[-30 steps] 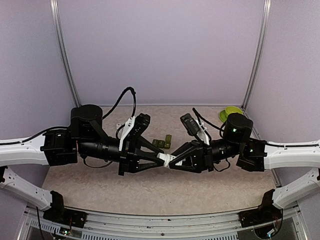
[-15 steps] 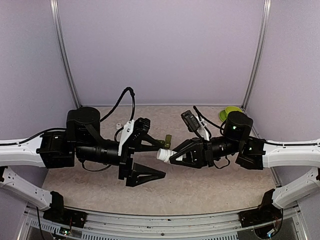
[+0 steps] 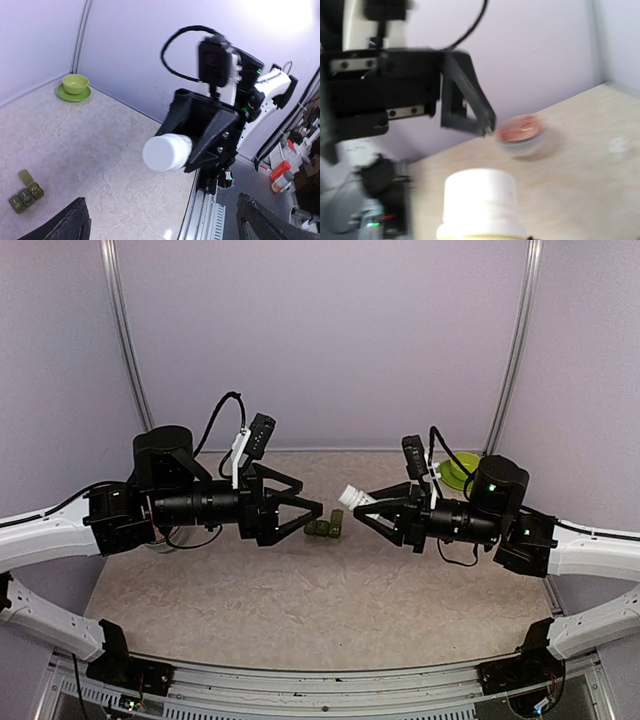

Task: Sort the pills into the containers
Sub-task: Screw the lid of the pill bottle onto the pill bottle.

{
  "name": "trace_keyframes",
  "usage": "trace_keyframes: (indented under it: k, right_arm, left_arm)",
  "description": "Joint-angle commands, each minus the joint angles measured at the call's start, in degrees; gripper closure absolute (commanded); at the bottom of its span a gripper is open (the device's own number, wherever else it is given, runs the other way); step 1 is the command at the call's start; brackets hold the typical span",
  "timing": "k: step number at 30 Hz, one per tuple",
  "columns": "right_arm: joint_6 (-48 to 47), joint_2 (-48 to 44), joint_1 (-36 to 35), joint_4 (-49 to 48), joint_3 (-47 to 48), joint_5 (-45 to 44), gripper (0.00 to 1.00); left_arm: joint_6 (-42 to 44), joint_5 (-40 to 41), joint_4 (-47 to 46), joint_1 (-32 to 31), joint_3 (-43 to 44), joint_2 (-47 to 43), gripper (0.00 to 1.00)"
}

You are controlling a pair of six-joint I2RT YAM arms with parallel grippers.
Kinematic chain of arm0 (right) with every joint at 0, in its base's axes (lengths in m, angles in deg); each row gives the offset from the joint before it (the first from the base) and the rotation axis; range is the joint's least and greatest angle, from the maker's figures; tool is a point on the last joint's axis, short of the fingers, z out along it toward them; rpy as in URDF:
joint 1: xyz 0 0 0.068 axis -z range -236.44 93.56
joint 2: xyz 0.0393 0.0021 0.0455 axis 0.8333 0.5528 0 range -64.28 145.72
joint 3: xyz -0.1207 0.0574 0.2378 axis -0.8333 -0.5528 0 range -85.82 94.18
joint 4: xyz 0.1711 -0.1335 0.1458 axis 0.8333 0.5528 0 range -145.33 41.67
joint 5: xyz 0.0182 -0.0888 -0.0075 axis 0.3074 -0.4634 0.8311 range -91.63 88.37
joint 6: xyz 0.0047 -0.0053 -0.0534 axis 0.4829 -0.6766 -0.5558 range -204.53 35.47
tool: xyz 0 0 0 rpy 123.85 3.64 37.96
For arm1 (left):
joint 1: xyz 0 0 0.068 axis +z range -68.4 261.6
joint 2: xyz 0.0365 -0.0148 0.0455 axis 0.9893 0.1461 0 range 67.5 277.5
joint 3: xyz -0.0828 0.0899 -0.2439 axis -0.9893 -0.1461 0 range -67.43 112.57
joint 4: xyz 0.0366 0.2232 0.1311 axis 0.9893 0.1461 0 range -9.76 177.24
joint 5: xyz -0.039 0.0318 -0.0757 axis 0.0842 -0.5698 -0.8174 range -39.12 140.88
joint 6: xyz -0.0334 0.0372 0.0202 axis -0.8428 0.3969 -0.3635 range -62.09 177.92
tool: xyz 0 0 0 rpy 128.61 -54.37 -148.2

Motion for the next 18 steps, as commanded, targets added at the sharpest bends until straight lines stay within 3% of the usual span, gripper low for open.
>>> trace_keyframes:
  k: [1, 9, 18]
  right_arm:
    - [-13.31, -2.46, -3.04, 3.6, -0.46, -15.28, 0.74]
    - [-20.88, 3.24, -12.49, 3.41, 2.57, -35.43, 0.76]
    - [-24.24, 8.67, -17.72, -1.29, 4.09, -43.55, 0.75]
  left_arm:
    - [-16.48, -7.39, -7.62, 4.69, -2.5, 1.97, 0.01]
    - [-28.71, -6.91, -23.95, 6.62, -9.46, 4.08, 0.01]
    - [-34.06, -6.26, -28.8, 6.77, -10.32, 7.78, 0.01]
